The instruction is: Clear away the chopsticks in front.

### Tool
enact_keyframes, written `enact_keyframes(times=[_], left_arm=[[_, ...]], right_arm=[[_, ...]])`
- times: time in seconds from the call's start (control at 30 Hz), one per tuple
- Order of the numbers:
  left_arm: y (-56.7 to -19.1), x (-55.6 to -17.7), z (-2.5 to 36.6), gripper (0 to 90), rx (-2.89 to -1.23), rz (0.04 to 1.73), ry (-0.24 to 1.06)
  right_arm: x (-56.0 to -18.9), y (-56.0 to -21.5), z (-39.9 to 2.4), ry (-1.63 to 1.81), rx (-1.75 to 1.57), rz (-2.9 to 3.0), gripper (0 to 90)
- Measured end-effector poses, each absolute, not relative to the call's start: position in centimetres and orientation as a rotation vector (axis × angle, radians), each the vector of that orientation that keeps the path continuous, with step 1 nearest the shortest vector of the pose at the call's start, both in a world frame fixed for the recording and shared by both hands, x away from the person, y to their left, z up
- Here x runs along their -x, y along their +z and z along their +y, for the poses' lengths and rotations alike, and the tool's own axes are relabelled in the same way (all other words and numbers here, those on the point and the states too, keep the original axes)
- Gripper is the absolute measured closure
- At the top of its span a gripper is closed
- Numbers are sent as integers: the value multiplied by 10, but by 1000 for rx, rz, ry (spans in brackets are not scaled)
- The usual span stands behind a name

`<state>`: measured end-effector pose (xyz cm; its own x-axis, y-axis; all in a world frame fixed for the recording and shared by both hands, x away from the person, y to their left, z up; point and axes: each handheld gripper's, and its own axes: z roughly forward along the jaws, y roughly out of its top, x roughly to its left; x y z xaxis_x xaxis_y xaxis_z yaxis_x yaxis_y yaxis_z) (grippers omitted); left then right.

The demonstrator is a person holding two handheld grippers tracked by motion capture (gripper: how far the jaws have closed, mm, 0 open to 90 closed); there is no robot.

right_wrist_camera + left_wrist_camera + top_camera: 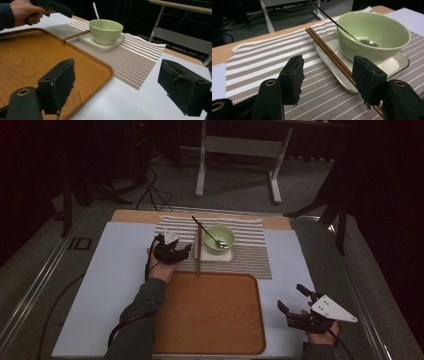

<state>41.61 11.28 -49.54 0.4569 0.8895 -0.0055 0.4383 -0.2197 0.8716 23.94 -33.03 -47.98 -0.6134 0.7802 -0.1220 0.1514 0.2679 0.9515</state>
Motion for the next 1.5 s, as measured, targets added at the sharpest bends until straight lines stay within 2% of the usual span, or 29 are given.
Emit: enact_keyframes(times=[0.4, 0.87, 1.5], left_arm=[[-504, -429, 97, 447, -1860, 1151, 617], [-516, -441, 77, 631, -1920, 1188, 539], [-523, -452, 67, 746, -1919, 1282, 490]], right_arm=[[-239, -480, -331, 1371, -843, 1941, 137], [-239, -480, -333, 1378, -846, 1937, 137], [-239, -480, -334, 1380, -850, 1933, 137]])
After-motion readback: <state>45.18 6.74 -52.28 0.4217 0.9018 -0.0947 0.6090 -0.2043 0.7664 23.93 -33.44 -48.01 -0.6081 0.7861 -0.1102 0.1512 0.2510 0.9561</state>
